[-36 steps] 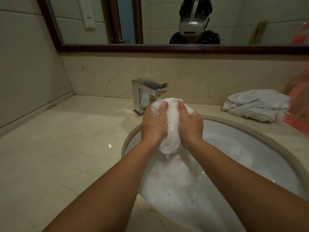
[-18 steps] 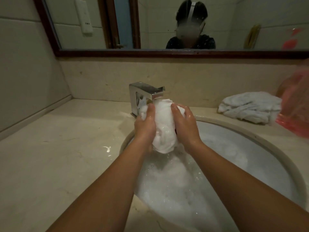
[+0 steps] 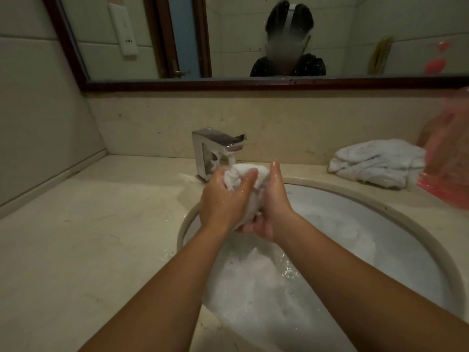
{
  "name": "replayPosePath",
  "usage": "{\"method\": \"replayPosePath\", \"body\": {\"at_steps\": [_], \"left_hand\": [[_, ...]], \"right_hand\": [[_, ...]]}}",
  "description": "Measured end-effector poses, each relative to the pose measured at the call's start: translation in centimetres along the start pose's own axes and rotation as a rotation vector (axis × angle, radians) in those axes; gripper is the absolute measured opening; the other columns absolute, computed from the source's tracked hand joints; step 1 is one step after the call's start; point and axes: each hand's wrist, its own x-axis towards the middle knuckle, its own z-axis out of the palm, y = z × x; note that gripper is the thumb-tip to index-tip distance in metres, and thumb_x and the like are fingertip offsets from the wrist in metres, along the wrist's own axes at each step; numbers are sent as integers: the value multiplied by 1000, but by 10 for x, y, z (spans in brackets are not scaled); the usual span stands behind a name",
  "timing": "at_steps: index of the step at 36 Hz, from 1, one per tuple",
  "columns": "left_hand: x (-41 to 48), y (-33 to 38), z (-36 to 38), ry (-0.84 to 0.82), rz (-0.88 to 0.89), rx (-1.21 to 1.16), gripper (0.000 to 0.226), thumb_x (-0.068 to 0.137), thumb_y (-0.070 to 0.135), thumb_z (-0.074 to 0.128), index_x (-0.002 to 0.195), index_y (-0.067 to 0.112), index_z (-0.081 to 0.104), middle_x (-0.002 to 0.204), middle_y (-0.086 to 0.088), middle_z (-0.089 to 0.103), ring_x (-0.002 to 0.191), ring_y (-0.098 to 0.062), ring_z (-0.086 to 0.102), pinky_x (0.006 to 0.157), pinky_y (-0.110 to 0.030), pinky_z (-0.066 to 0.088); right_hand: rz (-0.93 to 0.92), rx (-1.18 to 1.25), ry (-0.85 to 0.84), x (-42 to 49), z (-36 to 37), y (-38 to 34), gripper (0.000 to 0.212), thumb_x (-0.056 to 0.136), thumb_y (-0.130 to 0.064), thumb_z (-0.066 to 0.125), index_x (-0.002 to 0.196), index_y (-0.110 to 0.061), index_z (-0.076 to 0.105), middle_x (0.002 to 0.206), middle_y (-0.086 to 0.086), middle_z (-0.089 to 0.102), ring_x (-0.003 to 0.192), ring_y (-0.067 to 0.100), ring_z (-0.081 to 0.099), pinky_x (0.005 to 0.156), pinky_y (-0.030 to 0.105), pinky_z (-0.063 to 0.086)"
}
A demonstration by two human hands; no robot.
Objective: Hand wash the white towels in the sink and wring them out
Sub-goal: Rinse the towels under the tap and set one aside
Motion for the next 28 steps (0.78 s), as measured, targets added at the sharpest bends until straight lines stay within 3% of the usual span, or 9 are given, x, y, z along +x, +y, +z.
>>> {"method": "replayPosePath", "body": {"at_steps": [3,7,12,16,19,22,24,26,28], "left_hand": [[-4,4,-5,-50,81,-18,53,73,86,55,91,38,69,86,17,72,78,5,67,74,-26,56],[-3,9,-10,-27,10,-165,65,83,84,39,80,31,77,77,13,76,74,3,68,71,-18,50],[5,3,-7,24,-135,-119,67,87,76,44,98,18,76,91,-1,76,91,-23,71,90,-48,59],[11,0,-5,-15,-296,-221,38,93,64,60,92,28,73,99,1,77,99,-25,72,98,-53,58],[13,-1,-3,-57,-378,-266,51,92,71,58,104,24,75,107,-2,78,102,-27,73,98,-51,59],[17,-9,1,-132,-513,-354,93,69,99,54,118,22,74,118,-5,78,107,-30,74,99,-50,58],[25,-23,7,-148,-547,-394,120,48,112,49,129,27,71,122,-4,78,111,-33,74,101,-54,57],[25,-22,6,-127,-536,-416,114,50,110,53,126,26,73,115,-4,80,107,-34,76,97,-54,59],[24,-15,2,-67,-563,-438,107,52,105,60,122,24,73,107,-5,81,100,-35,77,92,-54,61]], "right_hand": [[-27,170,-120,0,-8,1,106,80,-101,36,123,-13,78,117,16,79,106,38,76,91,57,59],[-75,351,-169,1,-14,0,84,92,-75,55,135,-4,68,117,22,77,104,40,75,93,52,58],[-133,433,-172,11,-18,-1,55,87,-46,64,120,-2,69,111,21,72,104,40,71,109,51,52],[-191,487,-309,11,-24,-7,41,91,-37,54,90,-4,78,97,17,73,91,35,72,102,45,52],[-254,526,-323,14,-24,-10,32,80,-31,60,101,-8,69,106,15,68,105,35,66,109,46,48],[-266,516,-319,10,-22,-13,29,86,-29,52,98,-9,69,98,14,72,87,31,73,92,40,56],[-251,508,-315,15,-24,-14,43,98,-30,41,96,-6,76,91,14,77,75,28,77,76,35,61],[-235,478,-306,18,-23,-16,46,103,-29,36,94,-5,74,84,12,77,69,25,76,65,31,63],[-227,398,-295,19,-17,-20,37,102,-27,42,102,-3,69,89,14,76,75,27,75,75,33,62]]}}
